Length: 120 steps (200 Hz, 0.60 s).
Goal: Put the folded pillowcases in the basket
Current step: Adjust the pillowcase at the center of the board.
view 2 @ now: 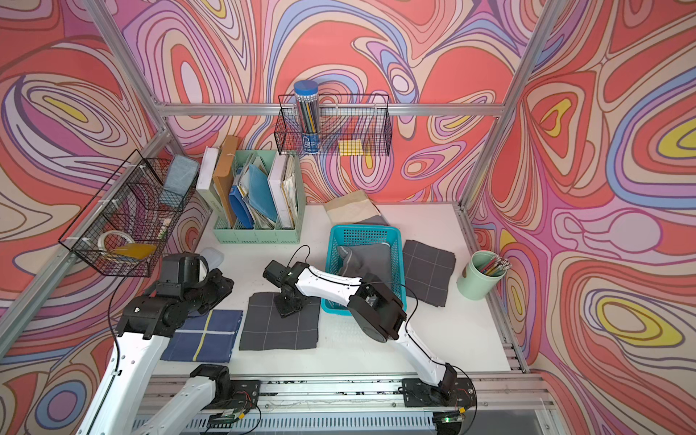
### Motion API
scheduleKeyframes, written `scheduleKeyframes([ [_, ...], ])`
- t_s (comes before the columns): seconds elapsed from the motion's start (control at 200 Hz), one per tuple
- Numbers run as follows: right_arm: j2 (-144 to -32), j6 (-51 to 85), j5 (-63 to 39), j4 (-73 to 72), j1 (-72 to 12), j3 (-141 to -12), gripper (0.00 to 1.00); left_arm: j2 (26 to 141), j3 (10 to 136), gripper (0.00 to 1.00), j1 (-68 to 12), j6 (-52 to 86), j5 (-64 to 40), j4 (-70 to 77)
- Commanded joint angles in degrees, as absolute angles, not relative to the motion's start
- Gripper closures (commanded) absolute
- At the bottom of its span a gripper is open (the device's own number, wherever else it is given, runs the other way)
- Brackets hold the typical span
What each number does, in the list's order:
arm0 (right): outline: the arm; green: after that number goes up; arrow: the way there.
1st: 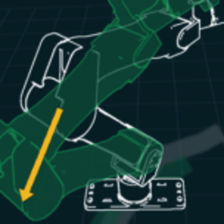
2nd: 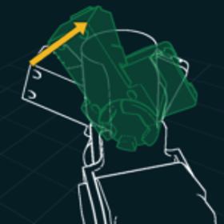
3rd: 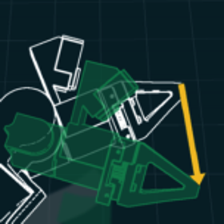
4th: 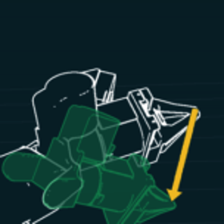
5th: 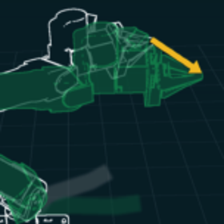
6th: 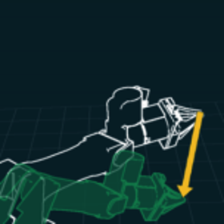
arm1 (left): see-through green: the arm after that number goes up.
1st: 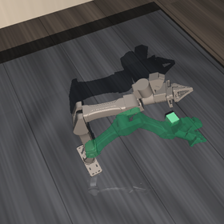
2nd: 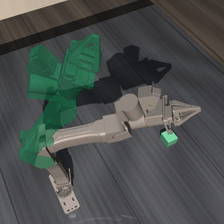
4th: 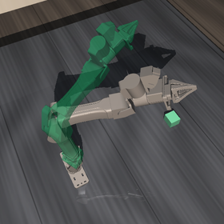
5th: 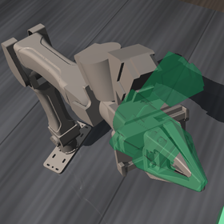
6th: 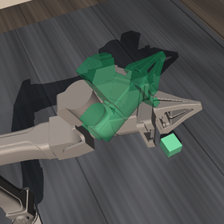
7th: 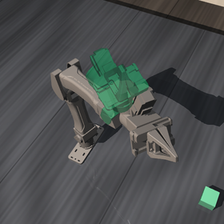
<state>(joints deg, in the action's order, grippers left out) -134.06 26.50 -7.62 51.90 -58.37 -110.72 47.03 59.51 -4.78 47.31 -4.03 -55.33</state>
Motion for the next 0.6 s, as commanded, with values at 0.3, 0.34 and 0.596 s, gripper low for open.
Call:
scheduleKeyframes([
  [0.3,-141.3,20.98,0.22,53.59,-55.02,-122.93,1.0,47.77,60.83,0.81,-4.3,44.09,-0.89,-54.26],
  [0.34,-139.43,20.49,-0.18,52.28,-55.04,-122.1,1.0,47.64,60.69,0.81,-4.31,43.8,-1.0,-53.83],
  [0.596,-120.28,25.25,2.54,47.32,-55.69,-103.51,1.0,52.94,59.46,0.78,-3.76,42.0,-4.63,-49.91],
])
